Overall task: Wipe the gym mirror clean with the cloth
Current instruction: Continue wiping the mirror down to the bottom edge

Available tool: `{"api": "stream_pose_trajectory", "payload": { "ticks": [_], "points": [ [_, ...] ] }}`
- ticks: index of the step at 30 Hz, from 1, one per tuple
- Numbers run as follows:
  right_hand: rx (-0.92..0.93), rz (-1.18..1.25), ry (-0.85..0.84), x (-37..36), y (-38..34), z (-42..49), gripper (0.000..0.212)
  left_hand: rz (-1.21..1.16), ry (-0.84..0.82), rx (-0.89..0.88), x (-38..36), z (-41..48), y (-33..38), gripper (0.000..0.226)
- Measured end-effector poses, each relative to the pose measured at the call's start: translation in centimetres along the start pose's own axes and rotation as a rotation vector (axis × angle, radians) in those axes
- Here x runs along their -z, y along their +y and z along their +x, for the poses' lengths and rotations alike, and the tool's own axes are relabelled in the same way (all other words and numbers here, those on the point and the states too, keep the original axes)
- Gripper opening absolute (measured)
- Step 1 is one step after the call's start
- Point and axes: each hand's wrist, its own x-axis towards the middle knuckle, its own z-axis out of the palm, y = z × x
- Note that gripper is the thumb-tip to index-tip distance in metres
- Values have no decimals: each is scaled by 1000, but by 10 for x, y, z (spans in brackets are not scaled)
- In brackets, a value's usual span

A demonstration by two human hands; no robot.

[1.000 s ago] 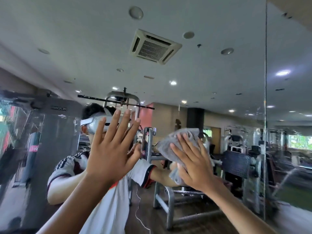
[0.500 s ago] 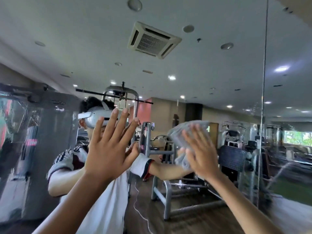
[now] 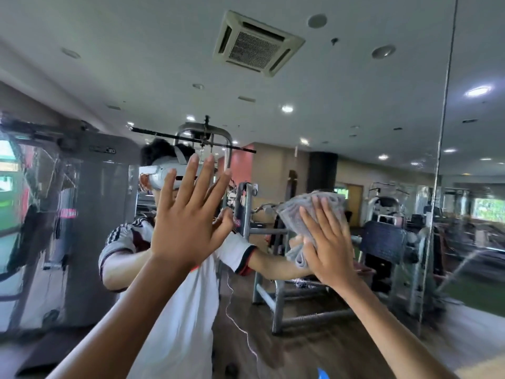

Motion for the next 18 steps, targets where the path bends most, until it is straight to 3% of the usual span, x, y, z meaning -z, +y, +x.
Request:
{"api": "stream_pose_trajectory", "payload": {
  "ticks": [4,6,8,12,13,15,18],
  "points": [
    [-451,47,115,0,29,54,58,36,-20,12,-1,0,3,65],
    [-578,60,149,1,14,91,58,7,2,9,0,0,2,64],
    [-511,79,138,-1,-11,96,57,-22,23,10,0,-2,1,62],
    [-67,72,29,-8,-36,12,52,-47,26,24,2,-17,-1,63],
    [-43,46,0,-8,-28,-11,52,-42,27,33,2,-21,1,64],
    [-245,43,1,-7,-5,-22,57,-23,29,54,2,-27,5,62],
    [-657,42,74,-2,2,33,61,-10,9,56,1,-25,7,62]
  ]
}}
